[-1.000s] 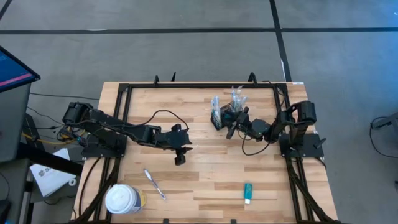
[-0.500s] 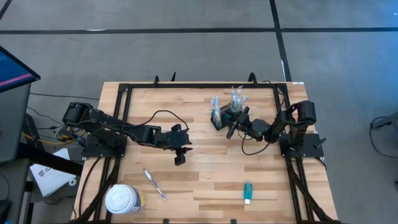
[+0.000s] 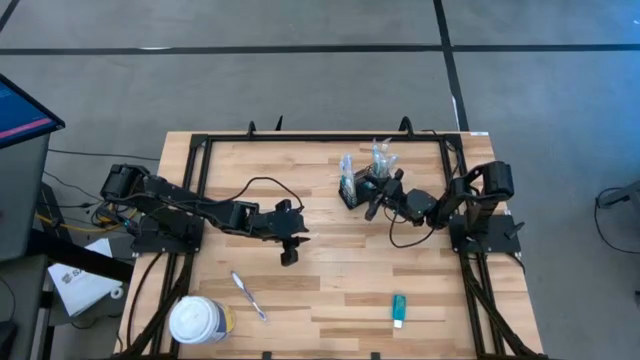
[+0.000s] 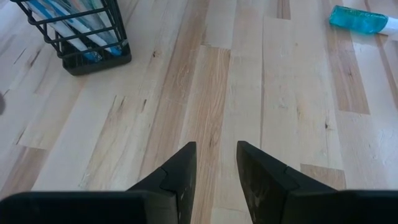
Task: Pick & Place toothbrushing station
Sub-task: Put the mouthwash bottle into the mesh organizer
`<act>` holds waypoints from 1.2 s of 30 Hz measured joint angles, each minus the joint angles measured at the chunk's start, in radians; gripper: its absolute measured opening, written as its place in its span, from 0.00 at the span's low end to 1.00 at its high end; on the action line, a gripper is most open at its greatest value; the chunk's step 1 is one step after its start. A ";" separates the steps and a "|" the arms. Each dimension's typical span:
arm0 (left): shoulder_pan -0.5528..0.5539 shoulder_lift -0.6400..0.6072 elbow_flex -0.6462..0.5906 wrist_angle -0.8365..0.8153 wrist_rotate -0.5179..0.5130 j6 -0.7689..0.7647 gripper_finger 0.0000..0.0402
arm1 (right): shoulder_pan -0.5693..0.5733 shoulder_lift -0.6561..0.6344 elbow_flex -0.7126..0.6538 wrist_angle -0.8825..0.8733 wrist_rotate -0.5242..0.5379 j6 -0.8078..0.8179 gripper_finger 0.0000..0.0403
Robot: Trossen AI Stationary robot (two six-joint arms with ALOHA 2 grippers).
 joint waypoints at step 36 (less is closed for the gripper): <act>0.000 0.000 0.000 0.000 -0.002 0.000 0.27 | 0.096 -0.444 -0.128 -0.371 -0.008 0.034 0.35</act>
